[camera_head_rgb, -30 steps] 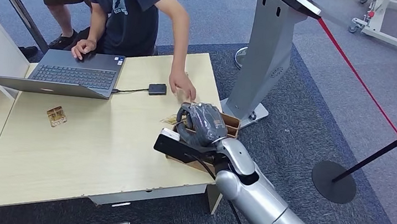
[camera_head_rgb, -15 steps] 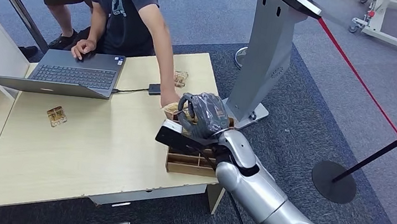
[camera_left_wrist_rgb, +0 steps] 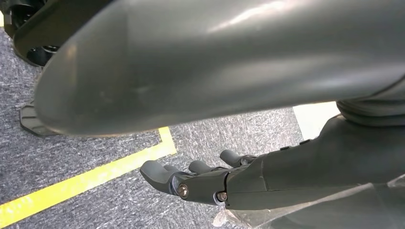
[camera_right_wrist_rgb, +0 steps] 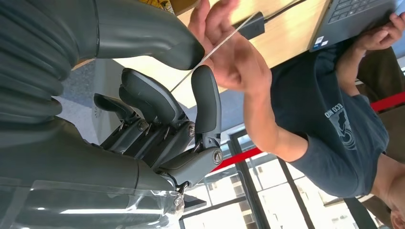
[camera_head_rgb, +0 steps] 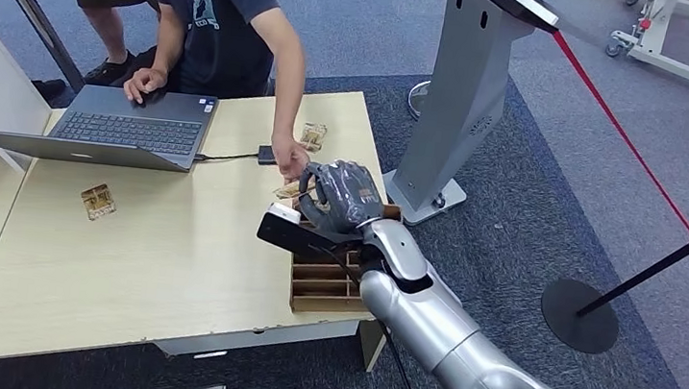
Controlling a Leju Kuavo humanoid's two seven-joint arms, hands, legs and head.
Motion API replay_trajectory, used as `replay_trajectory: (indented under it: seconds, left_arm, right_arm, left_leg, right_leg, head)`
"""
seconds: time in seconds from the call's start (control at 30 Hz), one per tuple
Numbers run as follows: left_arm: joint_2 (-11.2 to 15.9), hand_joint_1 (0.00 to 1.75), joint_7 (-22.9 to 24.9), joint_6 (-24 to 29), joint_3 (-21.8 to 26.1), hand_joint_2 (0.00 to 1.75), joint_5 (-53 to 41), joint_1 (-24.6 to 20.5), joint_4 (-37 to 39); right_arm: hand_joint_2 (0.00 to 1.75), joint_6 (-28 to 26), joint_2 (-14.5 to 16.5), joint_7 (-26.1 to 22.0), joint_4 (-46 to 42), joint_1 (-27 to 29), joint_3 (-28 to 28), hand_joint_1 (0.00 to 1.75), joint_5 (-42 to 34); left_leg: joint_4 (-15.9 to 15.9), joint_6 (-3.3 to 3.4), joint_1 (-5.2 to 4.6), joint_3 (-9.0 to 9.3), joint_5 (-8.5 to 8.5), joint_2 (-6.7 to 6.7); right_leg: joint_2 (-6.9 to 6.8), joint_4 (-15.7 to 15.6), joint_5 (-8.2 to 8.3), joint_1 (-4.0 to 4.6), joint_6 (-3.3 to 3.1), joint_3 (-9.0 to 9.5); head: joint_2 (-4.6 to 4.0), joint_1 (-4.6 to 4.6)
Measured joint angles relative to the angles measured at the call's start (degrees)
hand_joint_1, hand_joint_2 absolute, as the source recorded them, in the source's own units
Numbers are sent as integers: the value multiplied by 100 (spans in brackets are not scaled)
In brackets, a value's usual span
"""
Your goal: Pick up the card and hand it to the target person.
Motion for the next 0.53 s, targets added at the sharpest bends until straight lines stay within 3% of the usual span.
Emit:
replay_trajectory:
  seconds: [0.27, 0.4, 0.53]
  left_arm:
    - [0, 0, 0, 16, 0, 0, 4, 2, 0]
    - [0, 0, 0, 68, 0, 0, 22, 2, 0]
    - [0, 0, -9, 95, 0, 0, 36, 3, 0]
  right_arm:
    - [175, -7, 60, -29, 257, -47, 13, 174, 20]
    - [175, -7, 120, -55, 358, -77, 31, 9, 49]
    - [175, -5, 165, -96, 452, -108, 58, 0, -13]
  left_leg:
    - [0, 0, 0, 0, 0, 0]
    - [0, 0, 0, 0, 0, 0]
    - [0, 0, 0, 0, 0, 0]
  right_leg:
    - [0, 0, 0, 0, 0, 0]
    - [0, 0, 0, 0, 0, -1]
    - [0, 0, 0, 0, 0, -1]
  head:
    - [0, -1]
    - [0, 0]
    - [0, -1]
